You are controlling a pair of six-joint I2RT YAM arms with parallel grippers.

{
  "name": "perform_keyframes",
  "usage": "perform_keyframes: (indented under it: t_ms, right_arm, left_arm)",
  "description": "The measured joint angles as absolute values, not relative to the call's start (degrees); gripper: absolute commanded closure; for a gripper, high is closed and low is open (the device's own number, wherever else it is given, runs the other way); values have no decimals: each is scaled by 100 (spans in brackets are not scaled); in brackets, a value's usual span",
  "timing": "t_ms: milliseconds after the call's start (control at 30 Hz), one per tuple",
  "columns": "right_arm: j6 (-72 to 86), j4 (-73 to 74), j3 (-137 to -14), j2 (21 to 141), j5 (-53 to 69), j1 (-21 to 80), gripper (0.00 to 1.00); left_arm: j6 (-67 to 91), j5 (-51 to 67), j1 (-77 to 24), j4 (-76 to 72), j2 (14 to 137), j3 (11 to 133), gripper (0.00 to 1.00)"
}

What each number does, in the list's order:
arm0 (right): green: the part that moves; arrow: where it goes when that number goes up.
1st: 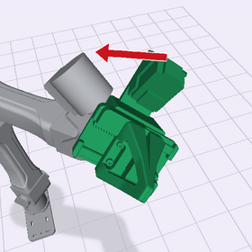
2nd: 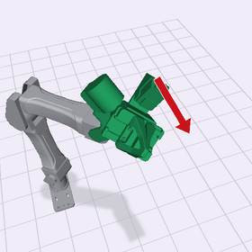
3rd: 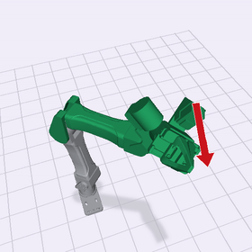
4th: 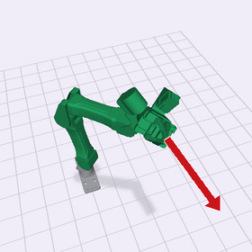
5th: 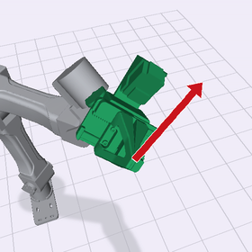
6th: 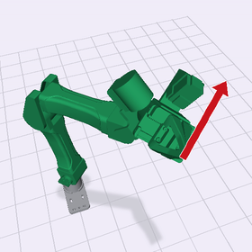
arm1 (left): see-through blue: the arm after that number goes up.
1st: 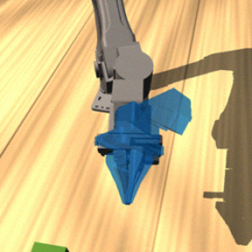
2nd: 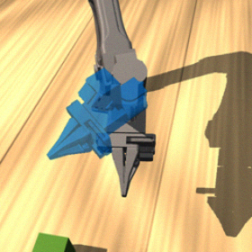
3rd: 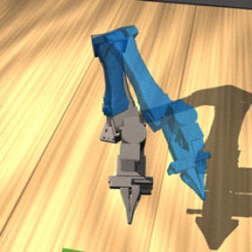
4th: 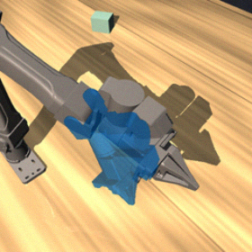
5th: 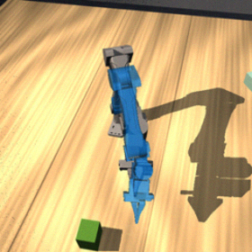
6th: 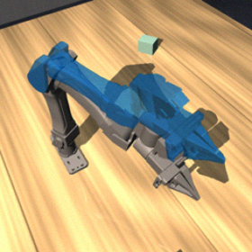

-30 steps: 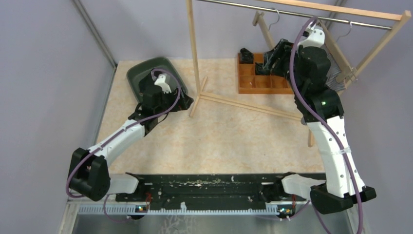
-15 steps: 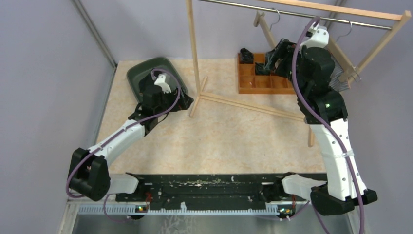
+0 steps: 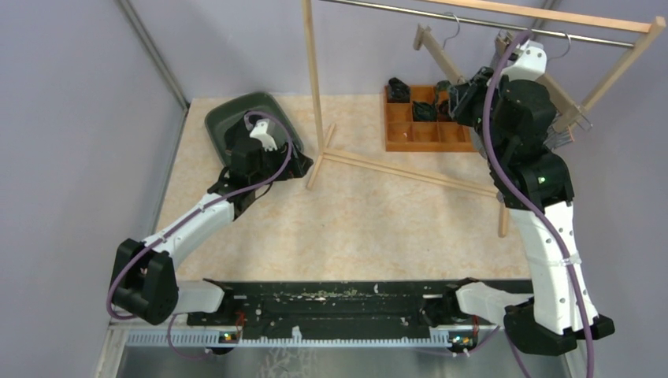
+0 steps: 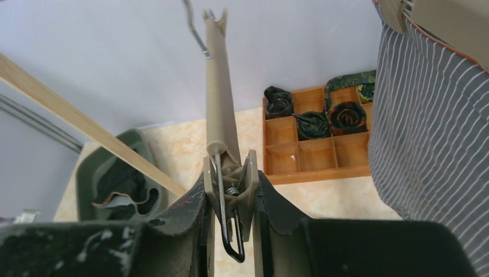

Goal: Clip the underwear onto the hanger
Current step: Pick up the hanger from the clothesline.

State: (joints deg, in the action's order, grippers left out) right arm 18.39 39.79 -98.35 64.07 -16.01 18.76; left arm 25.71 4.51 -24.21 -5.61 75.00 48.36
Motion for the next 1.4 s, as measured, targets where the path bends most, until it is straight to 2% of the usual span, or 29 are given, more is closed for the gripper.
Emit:
perform_keyframes:
  t_ms: [33,500,533,667,767,1000,1400]
  right_arm:
    - [1806,3951,-9850,6407,-1605,1879,100]
    - [1756,3942,-9931,6370,-1531,1885,100]
    - [1756,3942,-9931,6368,-1520,1885,97]
    - [1756,3940,-9931,6368,-1507,1885,68]
    - [1743,3905,-9931,6370,-1498,1885,56]
    - [1691,3898,-9931,6383,-1494,1885,48]
    - [1647,3865,-10009,6602,-1500,1887,48]
  left_arm:
    - [2571,454,-2421,-561,7500,4836,0]
    - [2569,445,-2421,-558,7500,4834,0]
    - [2569,443,-2421,-558,7500,4836,0]
    - [2567,436,-2421,-558,7500,4836,0]
    - [2567,427,-2421,-558,7500,4836,0]
    - [2567,427,-2421,-556,7500,4836,0]
    - [2565,405,-2421,-556,7500,4836,0]
